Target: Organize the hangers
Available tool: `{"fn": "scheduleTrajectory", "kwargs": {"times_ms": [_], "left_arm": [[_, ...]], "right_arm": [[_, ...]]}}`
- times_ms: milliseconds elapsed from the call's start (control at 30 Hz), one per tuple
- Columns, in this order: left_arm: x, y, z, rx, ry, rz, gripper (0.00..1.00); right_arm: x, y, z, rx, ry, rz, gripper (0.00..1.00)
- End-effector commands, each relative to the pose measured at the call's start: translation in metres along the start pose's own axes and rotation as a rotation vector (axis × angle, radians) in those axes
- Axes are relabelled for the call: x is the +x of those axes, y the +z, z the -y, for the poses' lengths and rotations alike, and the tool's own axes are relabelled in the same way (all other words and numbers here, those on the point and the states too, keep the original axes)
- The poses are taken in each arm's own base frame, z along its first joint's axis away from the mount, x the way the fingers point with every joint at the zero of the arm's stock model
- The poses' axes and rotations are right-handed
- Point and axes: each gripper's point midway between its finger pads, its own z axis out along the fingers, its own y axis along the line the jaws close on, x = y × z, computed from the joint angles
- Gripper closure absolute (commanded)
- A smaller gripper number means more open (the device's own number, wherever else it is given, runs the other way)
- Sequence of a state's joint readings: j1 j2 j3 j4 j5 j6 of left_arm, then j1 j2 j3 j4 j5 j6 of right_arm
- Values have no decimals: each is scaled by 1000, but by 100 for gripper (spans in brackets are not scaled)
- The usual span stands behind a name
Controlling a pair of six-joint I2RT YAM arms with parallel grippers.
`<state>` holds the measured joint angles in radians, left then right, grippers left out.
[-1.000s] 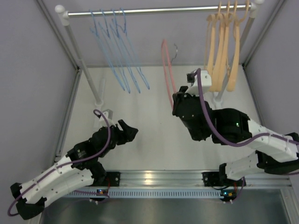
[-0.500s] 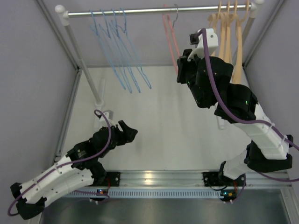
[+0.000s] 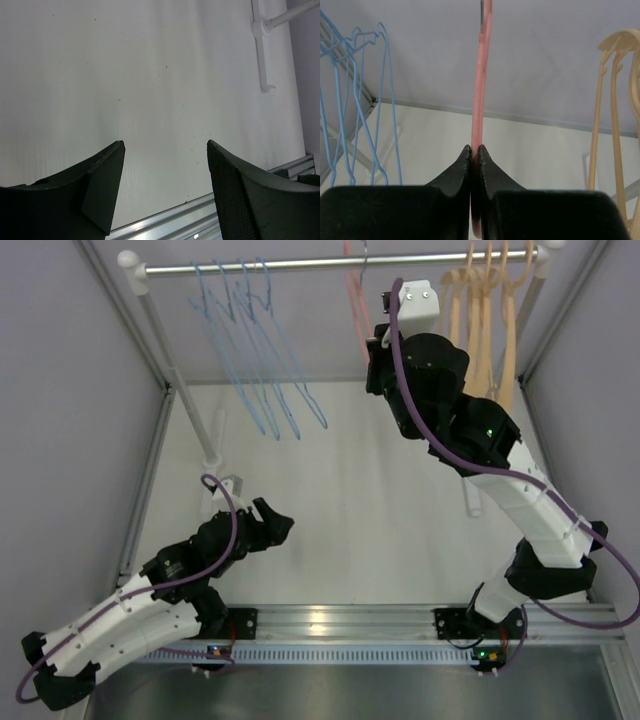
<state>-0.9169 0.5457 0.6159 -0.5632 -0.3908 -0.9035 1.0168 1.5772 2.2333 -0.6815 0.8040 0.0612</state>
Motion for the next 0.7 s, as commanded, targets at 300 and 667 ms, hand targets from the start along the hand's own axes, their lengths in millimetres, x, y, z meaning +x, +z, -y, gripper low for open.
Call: {"fn": "scheduleTrajectory", "kwargs": {"times_ms": [300, 667], "left_arm": [[-13, -8, 6, 10, -2, 23, 29], [-15, -9, 9, 10, 1, 21, 30]], "right_arm": [[-1, 0, 8, -20, 79, 35, 100], [-5, -23, 26, -39, 141, 60, 76]]}}
